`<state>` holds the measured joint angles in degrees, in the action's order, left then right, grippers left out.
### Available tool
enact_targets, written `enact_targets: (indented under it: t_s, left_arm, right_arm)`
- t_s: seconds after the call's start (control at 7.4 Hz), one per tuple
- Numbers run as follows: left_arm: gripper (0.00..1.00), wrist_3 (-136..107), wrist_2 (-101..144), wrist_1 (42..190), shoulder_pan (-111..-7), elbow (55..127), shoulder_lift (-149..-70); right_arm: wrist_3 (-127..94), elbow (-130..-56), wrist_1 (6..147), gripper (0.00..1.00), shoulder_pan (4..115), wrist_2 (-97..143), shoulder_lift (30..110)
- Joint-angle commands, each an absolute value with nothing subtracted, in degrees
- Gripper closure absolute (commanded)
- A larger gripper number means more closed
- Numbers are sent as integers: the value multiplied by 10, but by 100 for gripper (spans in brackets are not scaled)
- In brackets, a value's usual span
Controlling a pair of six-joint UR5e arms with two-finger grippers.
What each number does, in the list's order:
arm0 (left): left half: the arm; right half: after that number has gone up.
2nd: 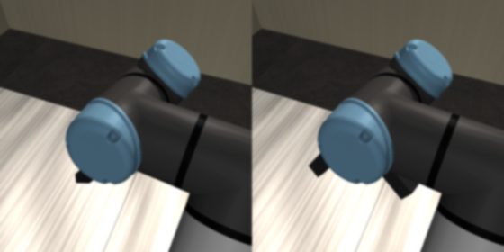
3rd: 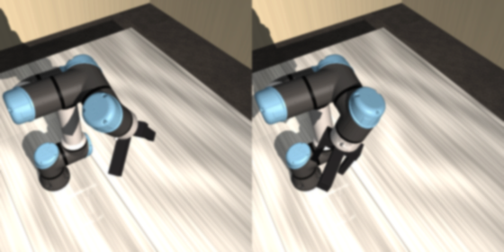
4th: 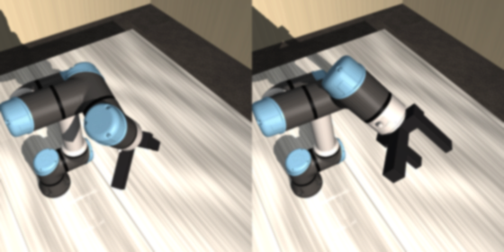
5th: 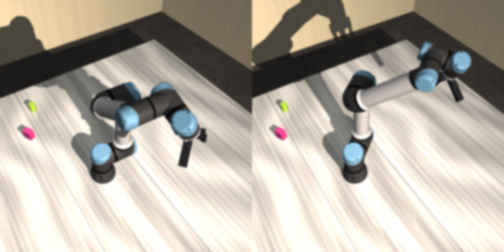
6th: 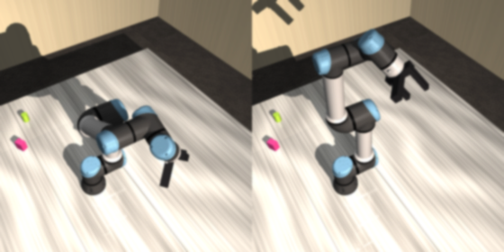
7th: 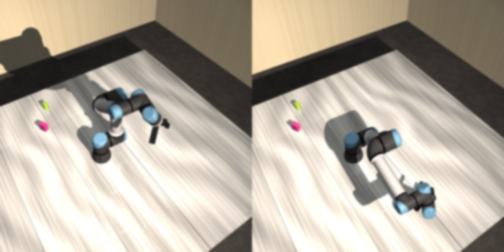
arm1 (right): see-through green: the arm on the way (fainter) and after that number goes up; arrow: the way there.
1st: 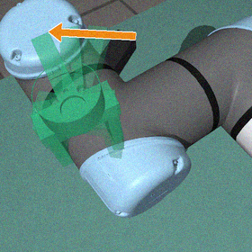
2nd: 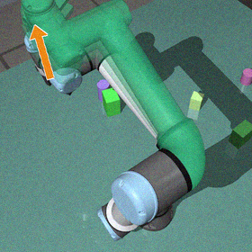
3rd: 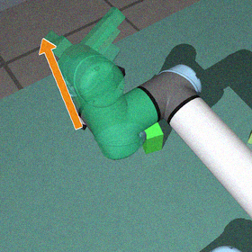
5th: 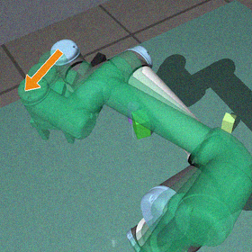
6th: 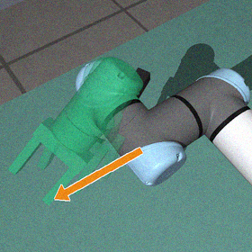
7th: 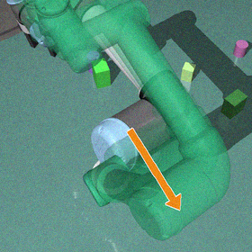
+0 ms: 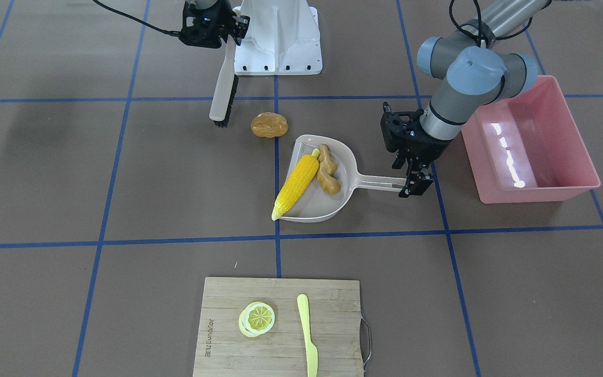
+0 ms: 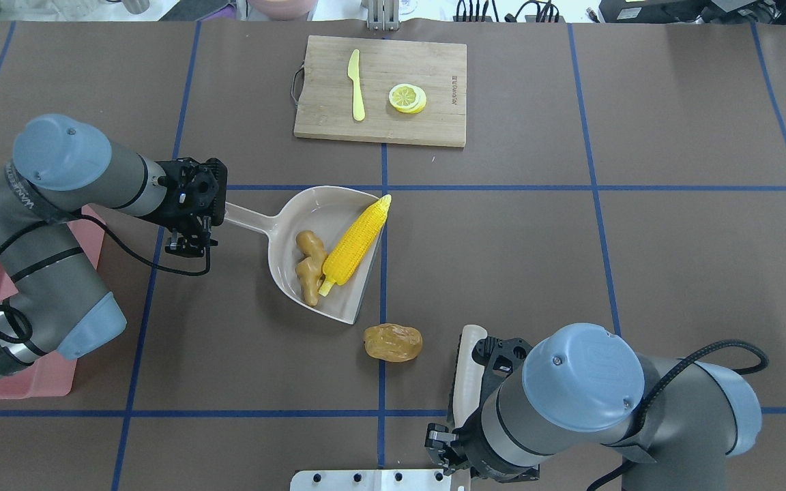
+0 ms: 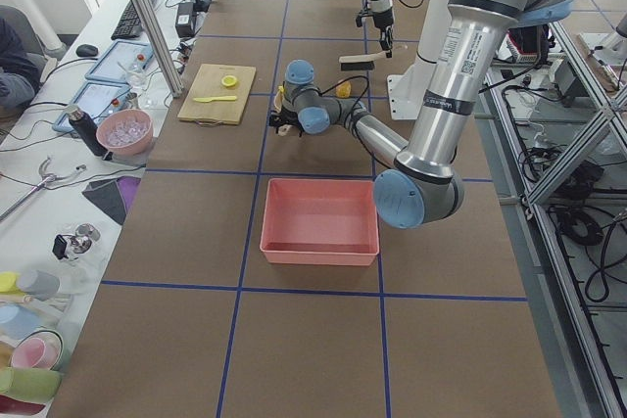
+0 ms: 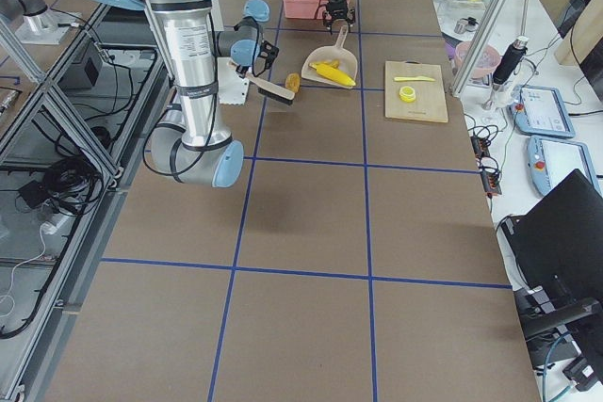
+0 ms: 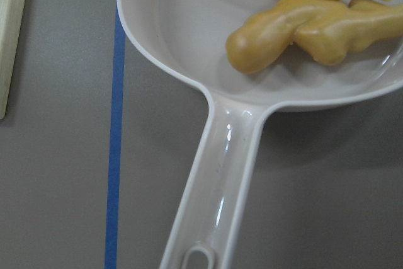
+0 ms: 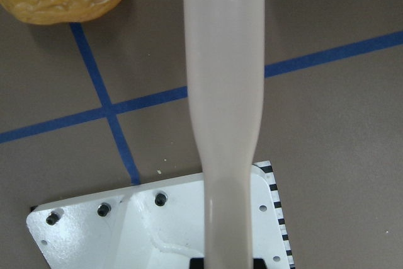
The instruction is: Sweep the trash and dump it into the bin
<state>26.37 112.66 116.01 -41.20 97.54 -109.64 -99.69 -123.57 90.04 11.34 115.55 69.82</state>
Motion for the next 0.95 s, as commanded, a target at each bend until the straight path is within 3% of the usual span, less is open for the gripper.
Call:
enact_targets:
  t_s: [0.0,0.81]
  left_arm:
    - [14,269,1126,1160,-412,976,-1095]
    - [14,275,1128,1153,-412,977,-1097]
  right_arm:
    - [-996,-1210,881,100,111,1149,685]
    - [-990,-1146,832,100,126,1129,642]
